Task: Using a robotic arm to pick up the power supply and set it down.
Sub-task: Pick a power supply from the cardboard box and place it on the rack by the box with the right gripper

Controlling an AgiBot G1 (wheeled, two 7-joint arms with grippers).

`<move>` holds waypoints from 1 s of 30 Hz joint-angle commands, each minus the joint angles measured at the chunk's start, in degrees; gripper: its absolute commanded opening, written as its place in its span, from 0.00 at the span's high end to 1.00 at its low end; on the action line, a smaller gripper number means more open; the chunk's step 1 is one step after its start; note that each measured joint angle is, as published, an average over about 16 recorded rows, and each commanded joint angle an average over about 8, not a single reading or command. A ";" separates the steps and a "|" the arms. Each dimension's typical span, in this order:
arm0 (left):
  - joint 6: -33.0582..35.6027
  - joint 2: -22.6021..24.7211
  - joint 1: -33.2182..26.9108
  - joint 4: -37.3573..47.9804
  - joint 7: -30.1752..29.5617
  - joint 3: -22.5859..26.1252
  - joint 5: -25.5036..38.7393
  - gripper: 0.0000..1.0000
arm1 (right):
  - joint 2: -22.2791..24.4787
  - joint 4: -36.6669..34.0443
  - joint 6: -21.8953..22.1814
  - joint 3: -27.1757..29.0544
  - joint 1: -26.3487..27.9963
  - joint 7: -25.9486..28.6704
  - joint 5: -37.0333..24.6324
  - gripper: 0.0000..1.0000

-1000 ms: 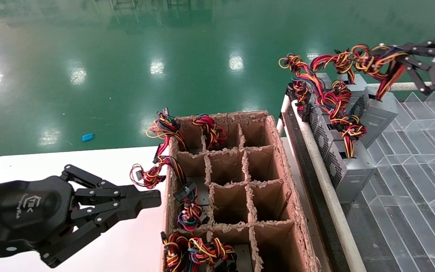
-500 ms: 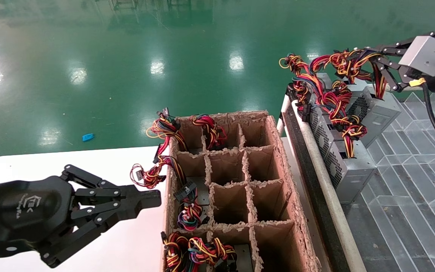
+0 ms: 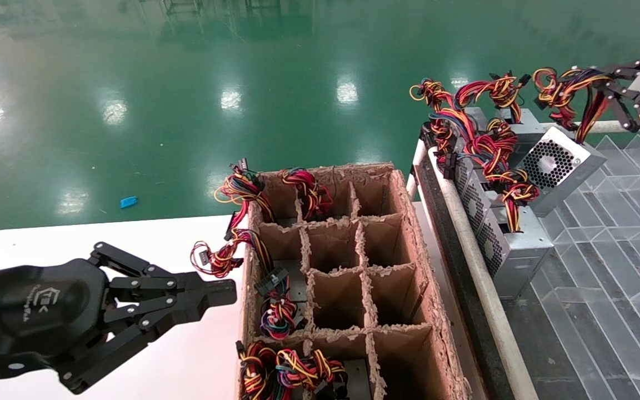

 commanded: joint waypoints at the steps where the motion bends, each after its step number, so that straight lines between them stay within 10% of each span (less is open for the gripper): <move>1: 0.00 0.00 0.00 0.00 0.00 0.00 0.00 1.00 | -0.11 -1.54 -0.06 0.07 0.82 -1.15 0.02 1.00; 30: 0.00 0.00 0.00 0.00 0.00 0.00 0.00 1.00 | -2.81 -8.60 -2.29 2.45 1.15 -10.78 3.86 1.00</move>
